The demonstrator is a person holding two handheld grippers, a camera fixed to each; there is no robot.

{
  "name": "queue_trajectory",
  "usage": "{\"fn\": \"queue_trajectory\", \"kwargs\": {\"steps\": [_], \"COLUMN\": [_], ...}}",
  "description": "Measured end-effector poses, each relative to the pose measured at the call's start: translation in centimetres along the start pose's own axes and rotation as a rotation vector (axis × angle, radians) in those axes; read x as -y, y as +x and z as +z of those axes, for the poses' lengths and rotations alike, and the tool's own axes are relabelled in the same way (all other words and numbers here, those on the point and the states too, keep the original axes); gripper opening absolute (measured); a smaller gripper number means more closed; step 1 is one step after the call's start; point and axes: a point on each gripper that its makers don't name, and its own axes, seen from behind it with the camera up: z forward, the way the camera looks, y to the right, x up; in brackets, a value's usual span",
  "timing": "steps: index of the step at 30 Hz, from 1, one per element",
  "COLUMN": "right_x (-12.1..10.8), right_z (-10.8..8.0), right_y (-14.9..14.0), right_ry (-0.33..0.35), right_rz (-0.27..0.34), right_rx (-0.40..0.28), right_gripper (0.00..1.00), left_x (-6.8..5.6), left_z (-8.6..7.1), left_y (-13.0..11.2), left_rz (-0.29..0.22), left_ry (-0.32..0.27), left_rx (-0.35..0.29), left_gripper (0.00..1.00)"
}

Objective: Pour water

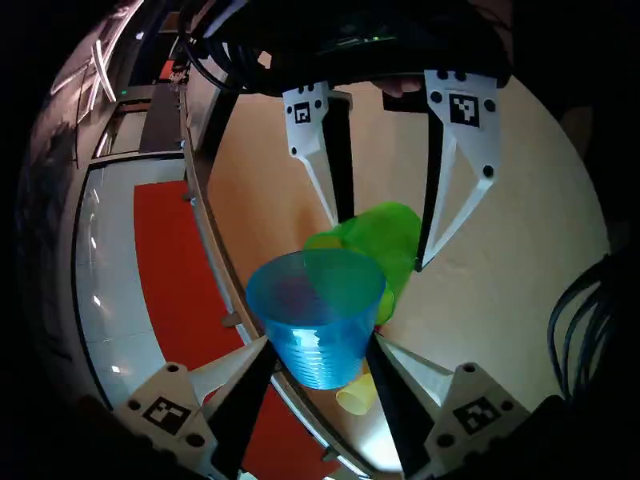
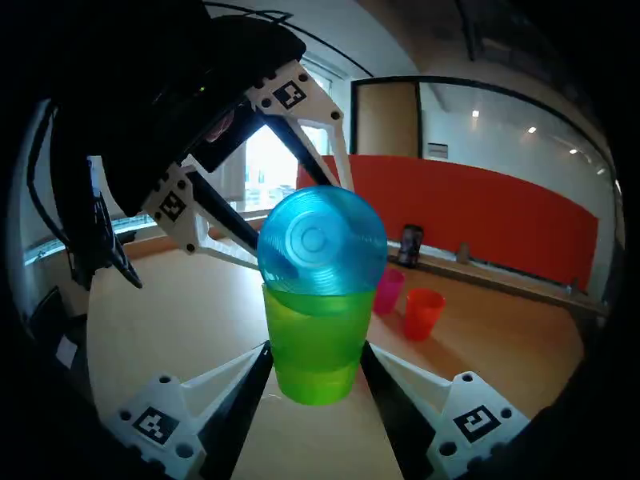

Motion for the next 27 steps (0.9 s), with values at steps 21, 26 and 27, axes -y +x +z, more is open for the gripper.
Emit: {"fn": "queue_trajectory", "kwargs": {"steps": [21,26,27], "right_x": [-1.7,-2.0,-2.0], "right_z": [-0.6,-0.6,-0.6], "right_y": [-5.8,-7.0,-7.3], "right_ry": [-0.022,-0.011,-0.009], "right_rz": [0.038,0.031,0.031], "right_rx": [0.154,0.190,0.197], "right_gripper": [0.80,0.80,0.80], "left_x": [-2.9,-3.7,-3.9], "left_z": [4.5,5.1,5.2], "left_y": [3.1,3.6,3.7], "left_rz": [-0.007,-0.021,-0.023], "left_ry": [-0.022,-0.028,-0.029], "left_rx": [-0.067,-0.073,-0.074], "left_gripper": [0.75,0.75,0.75]}}
